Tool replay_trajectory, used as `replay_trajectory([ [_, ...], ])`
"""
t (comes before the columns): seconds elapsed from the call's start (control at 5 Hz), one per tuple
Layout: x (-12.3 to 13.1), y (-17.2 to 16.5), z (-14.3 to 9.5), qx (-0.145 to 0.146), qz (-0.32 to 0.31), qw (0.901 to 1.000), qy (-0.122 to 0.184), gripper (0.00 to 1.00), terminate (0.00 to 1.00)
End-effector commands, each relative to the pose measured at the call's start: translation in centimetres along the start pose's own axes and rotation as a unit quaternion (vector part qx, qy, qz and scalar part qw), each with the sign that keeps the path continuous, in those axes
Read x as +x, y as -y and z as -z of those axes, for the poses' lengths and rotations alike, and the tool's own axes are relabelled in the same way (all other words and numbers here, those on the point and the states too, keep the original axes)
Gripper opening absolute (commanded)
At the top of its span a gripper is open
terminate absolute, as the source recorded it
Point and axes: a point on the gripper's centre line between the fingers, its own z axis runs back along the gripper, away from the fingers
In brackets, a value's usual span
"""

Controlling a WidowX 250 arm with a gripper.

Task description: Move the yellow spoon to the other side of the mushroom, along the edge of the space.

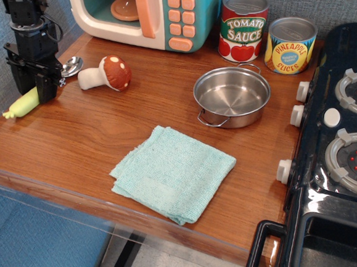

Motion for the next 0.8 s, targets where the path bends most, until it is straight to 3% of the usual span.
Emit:
replay_trajectory([
  [0.0, -1.72, 0.09, -8.15, 0.023, -0.006, 0.9954, 0.093, 1.00, 0.00],
  [0.4, -1.87, 0.07, -7.82, 0.011, -0.009, 0.9960, 0.088, 1.00, 0.00],
  [0.6, -1.87, 0.07, -7.82, 0.011, -0.009, 0.9960, 0.088, 1.00, 1.00],
])
